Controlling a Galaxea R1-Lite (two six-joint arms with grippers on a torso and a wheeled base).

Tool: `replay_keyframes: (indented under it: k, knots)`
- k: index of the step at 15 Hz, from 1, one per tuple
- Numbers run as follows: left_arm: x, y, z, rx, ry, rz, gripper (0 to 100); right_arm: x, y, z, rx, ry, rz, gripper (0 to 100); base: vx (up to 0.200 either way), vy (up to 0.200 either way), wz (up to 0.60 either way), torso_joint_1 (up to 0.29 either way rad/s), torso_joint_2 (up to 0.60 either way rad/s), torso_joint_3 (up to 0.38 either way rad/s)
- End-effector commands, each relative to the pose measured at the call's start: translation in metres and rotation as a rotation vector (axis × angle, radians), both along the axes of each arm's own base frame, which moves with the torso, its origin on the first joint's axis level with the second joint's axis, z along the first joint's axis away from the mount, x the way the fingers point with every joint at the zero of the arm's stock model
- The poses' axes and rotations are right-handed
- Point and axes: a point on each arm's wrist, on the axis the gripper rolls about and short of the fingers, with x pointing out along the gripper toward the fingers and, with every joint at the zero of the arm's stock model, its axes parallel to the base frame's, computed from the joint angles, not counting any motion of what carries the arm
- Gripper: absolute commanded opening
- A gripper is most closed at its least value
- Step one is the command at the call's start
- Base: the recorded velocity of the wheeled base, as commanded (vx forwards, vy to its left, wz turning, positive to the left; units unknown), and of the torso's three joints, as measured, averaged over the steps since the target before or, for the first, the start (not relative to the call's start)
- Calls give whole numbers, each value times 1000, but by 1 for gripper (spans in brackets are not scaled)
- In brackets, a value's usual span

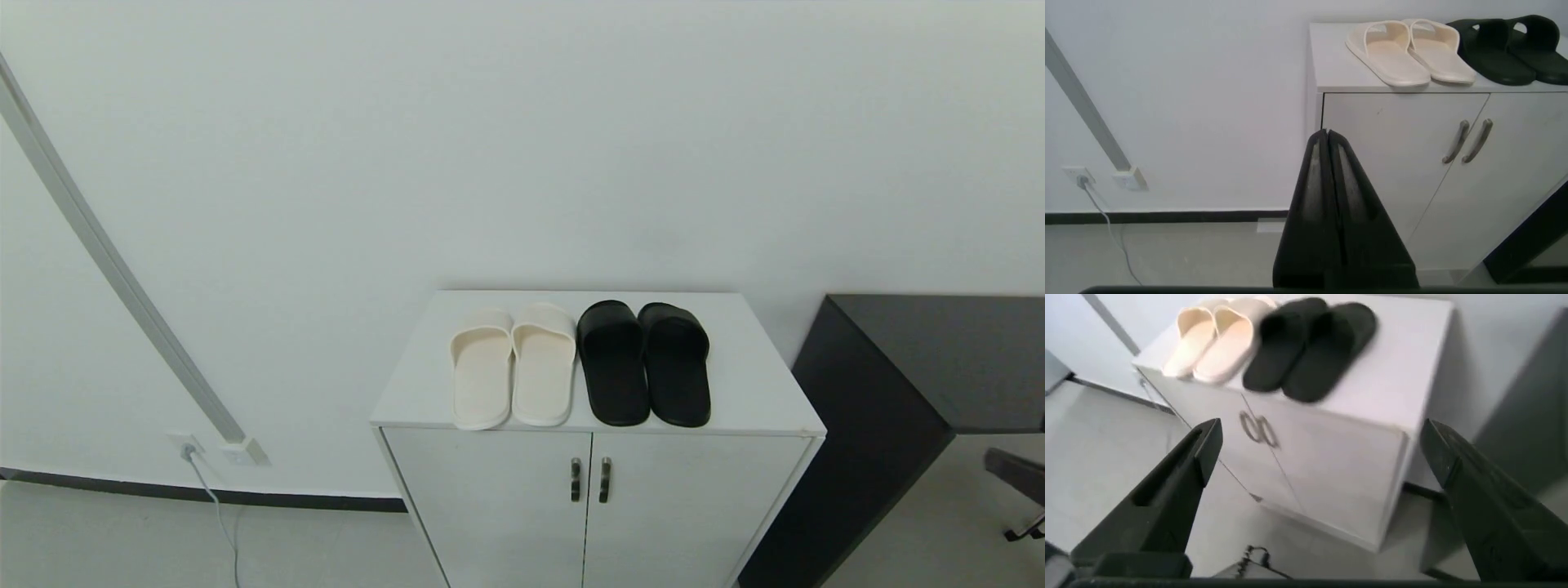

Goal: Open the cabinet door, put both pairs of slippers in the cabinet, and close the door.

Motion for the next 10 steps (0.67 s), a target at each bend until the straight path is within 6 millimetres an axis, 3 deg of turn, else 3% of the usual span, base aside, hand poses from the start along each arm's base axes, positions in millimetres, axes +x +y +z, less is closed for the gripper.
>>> replay_keyframes:
  k: [1, 2, 7, 10]
  knots:
    - [0, 0, 0, 0, 0, 0, 0, 58, 63, -7, -2, 82, 49, 100, 0, 0, 0, 0, 0, 0]
    - [0, 0, 0, 0, -1, 0, 0, 71, 84, -10, -11, 78, 34, 100, 0, 0, 0, 0, 0, 0]
    - [0, 0, 0, 0, -1, 0, 0, 127, 140, -14, -8, 107, -40, 100, 0, 0, 0, 0, 0, 0]
    - [0, 0, 0, 0, -1, -1, 0, 162, 184, -32, -16, 96, -166, 100, 0, 0, 0, 0, 0, 0]
